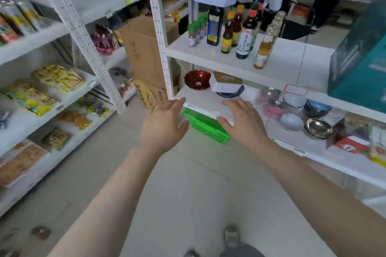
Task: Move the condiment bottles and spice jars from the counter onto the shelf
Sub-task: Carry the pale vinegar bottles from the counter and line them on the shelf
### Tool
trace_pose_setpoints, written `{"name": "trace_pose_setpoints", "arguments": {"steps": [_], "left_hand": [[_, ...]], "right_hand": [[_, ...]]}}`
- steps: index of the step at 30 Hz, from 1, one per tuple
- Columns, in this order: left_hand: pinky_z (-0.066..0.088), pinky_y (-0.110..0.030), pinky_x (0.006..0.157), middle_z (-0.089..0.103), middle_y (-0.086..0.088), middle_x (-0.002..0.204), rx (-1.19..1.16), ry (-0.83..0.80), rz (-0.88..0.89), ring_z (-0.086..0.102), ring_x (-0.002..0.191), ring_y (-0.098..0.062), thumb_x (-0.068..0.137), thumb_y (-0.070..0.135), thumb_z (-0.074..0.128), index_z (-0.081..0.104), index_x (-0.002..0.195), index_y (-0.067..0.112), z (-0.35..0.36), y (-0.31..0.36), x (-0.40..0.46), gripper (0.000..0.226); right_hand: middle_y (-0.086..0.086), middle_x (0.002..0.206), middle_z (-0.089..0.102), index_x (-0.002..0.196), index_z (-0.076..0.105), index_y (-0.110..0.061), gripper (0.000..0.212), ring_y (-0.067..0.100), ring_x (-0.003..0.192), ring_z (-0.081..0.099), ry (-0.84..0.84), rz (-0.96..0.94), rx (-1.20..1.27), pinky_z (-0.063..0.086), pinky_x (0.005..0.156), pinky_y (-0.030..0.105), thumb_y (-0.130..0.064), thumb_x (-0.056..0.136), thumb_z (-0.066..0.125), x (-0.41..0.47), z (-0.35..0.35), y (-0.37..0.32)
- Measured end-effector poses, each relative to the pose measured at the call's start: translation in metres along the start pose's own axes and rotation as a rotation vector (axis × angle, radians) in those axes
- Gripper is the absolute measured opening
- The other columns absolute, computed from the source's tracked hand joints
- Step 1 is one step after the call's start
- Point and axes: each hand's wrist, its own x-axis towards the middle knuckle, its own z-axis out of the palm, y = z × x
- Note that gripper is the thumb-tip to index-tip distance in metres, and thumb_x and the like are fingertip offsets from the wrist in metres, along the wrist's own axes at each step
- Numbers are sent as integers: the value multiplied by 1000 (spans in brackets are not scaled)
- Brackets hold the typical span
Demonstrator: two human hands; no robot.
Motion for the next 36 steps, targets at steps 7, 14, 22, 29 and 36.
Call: {"name": "trace_pose_setpoints", "arguments": {"steps": [7,14,22,29,36], "left_hand": [[37,-39,106,53,-2,139,-27,-159,83,46,128,-27,89,39,55,35,147,23,68,44,44,64],[40,-41,104,52,-4,141,-57,-234,128,51,124,-29,87,40,57,33,148,22,127,89,112,67],[39,-35,102,48,-3,144,-117,-273,142,49,125,-24,90,37,58,33,148,22,159,144,194,65],[38,-37,103,47,-7,145,-173,-240,103,45,129,-27,91,35,58,35,147,18,171,160,268,63],[38,-33,102,47,-7,144,-376,-207,11,43,132,-23,91,32,61,35,147,16,191,160,350,64]], "right_hand": [[6,123,57,130,54,-18,56,29,114,49,-49,196,-21,41,92,38,-47,83,45,-19,22,73],[5,124,57,130,53,-17,49,28,114,49,-84,272,-14,40,97,37,-40,87,58,0,34,151],[5,128,53,133,50,-18,49,28,118,47,-99,349,57,38,96,37,-38,89,58,53,11,234],[8,132,54,134,49,-17,51,28,126,43,-52,382,89,34,102,37,-41,90,57,111,0,277],[8,130,55,134,49,-17,52,28,124,44,-22,426,118,35,102,36,-41,89,58,176,6,306]]}}
